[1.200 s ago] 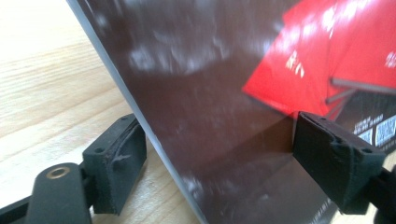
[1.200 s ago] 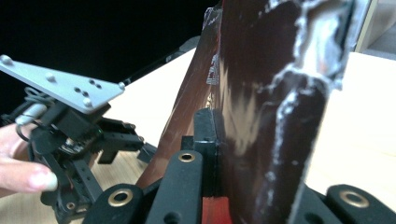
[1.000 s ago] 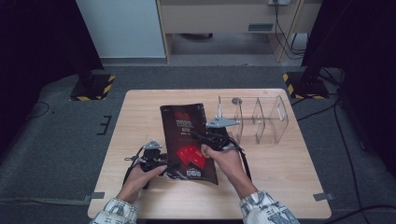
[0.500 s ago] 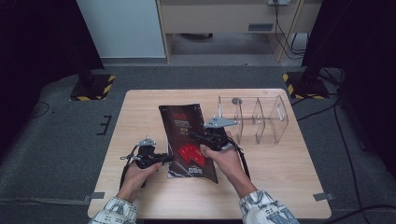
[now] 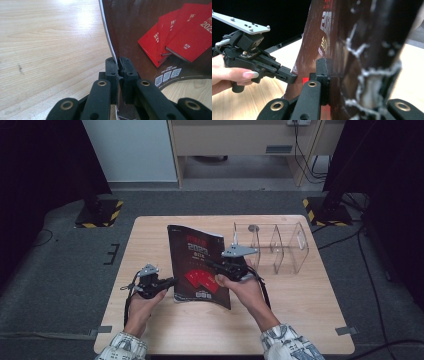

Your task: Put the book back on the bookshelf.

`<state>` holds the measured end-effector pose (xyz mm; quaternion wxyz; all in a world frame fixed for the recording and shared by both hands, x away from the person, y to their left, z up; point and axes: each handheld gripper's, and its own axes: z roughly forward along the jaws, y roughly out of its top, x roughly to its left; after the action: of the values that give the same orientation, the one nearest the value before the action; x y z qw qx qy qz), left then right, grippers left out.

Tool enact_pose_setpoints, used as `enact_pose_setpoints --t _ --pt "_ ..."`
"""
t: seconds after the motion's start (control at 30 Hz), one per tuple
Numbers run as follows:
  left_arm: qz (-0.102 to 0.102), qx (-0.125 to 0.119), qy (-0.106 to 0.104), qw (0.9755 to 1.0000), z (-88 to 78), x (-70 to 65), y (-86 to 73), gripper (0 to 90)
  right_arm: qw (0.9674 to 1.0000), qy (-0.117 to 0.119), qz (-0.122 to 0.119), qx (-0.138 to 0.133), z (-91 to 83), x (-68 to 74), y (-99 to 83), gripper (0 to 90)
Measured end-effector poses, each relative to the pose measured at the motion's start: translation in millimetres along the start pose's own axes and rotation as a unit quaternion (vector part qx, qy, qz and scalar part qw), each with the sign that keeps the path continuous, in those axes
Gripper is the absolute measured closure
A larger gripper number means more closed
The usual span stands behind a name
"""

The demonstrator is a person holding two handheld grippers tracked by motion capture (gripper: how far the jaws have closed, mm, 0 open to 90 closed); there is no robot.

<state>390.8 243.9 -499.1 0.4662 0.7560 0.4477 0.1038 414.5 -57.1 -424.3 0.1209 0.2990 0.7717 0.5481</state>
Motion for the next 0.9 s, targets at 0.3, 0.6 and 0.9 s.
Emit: enact_pose_setpoints --t 0.3,0.6,0.9 --pt "0.015 -0.009 0.003 0.9998 -0.7 -3.5 1.1 86.3 0.9998 0.011 -0.007 -0.013 -6.4 -1.8 7.7 80.9" --pt "0.029 -0.022 0.006 0.9993 -4.9 -6.5 3.0 86.9 0.9995 0.014 -0.007 -0.026 -11.2 -1.3 17.8 72.3" --pt "0.035 -0.024 0.004 0.9991 -6.0 -7.8 3.0 87.2 0.9995 0.015 -0.011 -0.027 -13.6 1.7 25.1 58.1"
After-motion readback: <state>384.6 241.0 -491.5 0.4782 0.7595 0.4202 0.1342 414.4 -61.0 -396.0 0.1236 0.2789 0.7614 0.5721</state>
